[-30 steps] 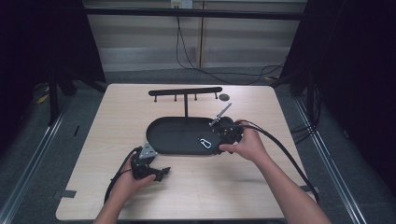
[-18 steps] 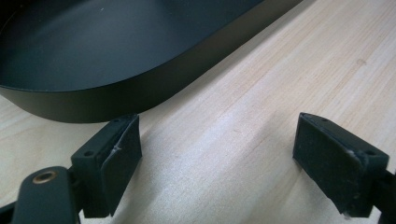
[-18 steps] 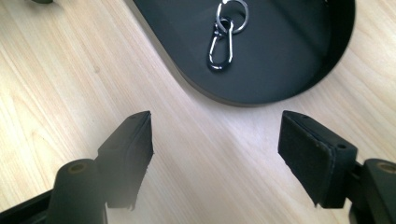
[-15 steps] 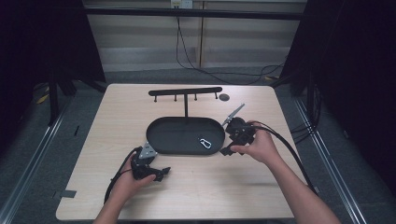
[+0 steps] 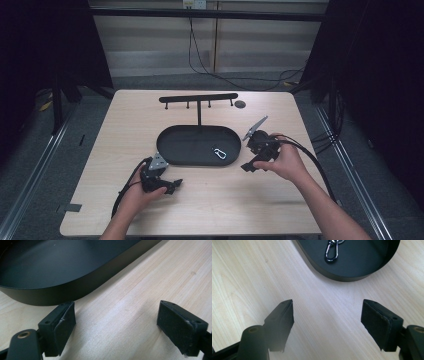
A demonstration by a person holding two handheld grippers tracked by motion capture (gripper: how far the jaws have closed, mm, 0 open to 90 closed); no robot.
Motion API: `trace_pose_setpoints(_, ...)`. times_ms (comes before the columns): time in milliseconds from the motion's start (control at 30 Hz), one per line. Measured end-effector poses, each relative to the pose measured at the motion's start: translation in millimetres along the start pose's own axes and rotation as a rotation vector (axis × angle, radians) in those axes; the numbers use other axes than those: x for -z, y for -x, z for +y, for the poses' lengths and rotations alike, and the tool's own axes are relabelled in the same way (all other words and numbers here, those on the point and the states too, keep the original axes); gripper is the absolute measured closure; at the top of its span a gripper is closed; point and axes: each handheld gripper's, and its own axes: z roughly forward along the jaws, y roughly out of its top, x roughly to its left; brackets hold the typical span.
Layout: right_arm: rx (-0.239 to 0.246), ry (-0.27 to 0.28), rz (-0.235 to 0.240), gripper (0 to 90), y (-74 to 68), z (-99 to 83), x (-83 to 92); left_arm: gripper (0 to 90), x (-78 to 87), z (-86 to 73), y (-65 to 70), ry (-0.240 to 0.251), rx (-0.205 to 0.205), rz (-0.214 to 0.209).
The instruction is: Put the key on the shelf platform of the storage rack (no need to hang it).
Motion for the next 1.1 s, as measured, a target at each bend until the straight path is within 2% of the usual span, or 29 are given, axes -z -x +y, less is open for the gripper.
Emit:
trace_pose_setpoints(367,0.003,0.000,-0.008,26.0,-0.3,-18.6,5.1,15.0,0.0,0.0,0.0,0.001,0.000,0.001)
trace_pose_setpoints(1100,-0.038,0.033,0.004,25.6,2.1,-60.4,8.7,15.0,0.0,0.0,0.0,0.000,0.000,0.000)
